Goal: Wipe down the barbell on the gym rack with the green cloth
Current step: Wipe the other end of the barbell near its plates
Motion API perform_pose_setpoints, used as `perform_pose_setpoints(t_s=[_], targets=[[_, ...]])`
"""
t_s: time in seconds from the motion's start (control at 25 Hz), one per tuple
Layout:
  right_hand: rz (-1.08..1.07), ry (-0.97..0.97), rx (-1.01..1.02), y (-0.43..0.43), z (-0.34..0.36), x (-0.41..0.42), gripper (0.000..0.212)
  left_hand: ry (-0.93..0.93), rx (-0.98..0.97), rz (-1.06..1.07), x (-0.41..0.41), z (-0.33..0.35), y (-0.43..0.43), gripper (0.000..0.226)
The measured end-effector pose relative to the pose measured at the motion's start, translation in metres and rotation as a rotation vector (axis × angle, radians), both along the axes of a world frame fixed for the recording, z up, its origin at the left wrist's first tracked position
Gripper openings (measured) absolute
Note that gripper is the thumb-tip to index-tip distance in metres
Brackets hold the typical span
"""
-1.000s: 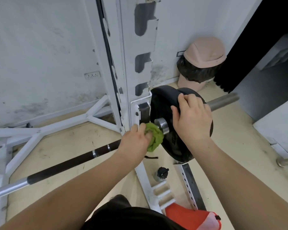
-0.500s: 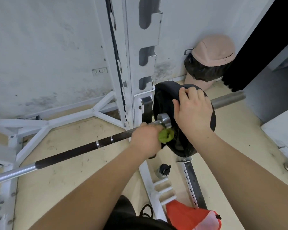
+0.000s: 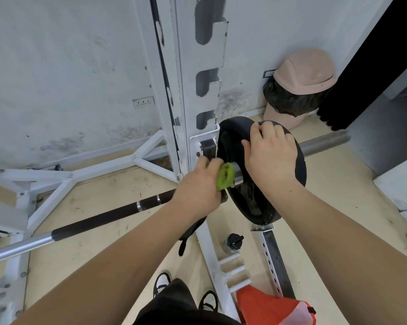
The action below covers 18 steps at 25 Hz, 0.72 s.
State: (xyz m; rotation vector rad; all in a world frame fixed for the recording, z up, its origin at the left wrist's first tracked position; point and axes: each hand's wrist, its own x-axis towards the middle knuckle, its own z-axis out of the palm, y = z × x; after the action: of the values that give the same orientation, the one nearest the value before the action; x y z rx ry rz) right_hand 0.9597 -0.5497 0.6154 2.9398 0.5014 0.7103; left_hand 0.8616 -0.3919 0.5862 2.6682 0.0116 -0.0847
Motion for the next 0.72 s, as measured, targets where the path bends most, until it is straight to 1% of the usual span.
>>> perform_pose_setpoints(t_s=[0.04,0.08,0.12,0.2,0.32,0.36,0.44,0.48,0.52,0.56,0.64,0.68,0.72], targets=[[0.005,0.001,-0.001,0.000,0.001,0.001,0.046,-0.004,-0.022,-0.073,0.002,-0.006,-0.006,0.058],[0.014,0.002,-0.003,0.001,0.001,0.002,0.047,0.051,-0.005,-0.116,0.002,-0.012,-0.010,0.059],[0.020,0.000,-0.009,0.000,0.001,0.003,0.047,0.118,0.030,-0.119,0.004,-0.013,-0.013,0.057],[0.028,-0.002,-0.016,0.000,0.001,0.005,0.047,0.177,0.116,-0.068,0.009,-0.014,-0.008,0.053],[0.041,-0.013,-0.017,-0.001,0.002,0.004,0.046,0.242,0.223,-0.002,0.000,-0.004,-0.001,0.042],[0.036,-0.013,-0.023,-0.001,0.003,0.004,0.046,0.277,0.262,0.014,-0.007,0.000,0.003,0.034],[0.026,0.020,-0.031,0.000,0.004,0.003,0.047,0.405,0.338,0.034,-0.022,0.007,0.018,0.014],[0.027,0.041,-0.024,0.000,0.005,0.003,0.048,0.472,0.338,0.051,-0.029,0.010,0.027,0.010],[0.033,0.060,-0.012,0.001,0.008,0.003,0.049,0.504,0.300,0.086,-0.035,0.014,0.034,0.015],[0.043,0.076,-0.003,0.002,0.010,0.003,0.050,0.452,0.245,0.127,-0.036,0.016,0.036,0.020],[0.095,0.082,0.032,0.002,0.012,-0.003,0.051,0.157,0.110,0.194,-0.032,0.012,0.028,0.027],[0.151,0.077,0.067,0.003,0.011,-0.009,0.049,0.014,0.029,0.180,-0.028,0.007,0.019,0.037],[0.220,0.070,0.100,0.003,0.008,-0.016,0.046,-0.056,-0.029,0.119,-0.023,-0.002,0.010,0.051]])
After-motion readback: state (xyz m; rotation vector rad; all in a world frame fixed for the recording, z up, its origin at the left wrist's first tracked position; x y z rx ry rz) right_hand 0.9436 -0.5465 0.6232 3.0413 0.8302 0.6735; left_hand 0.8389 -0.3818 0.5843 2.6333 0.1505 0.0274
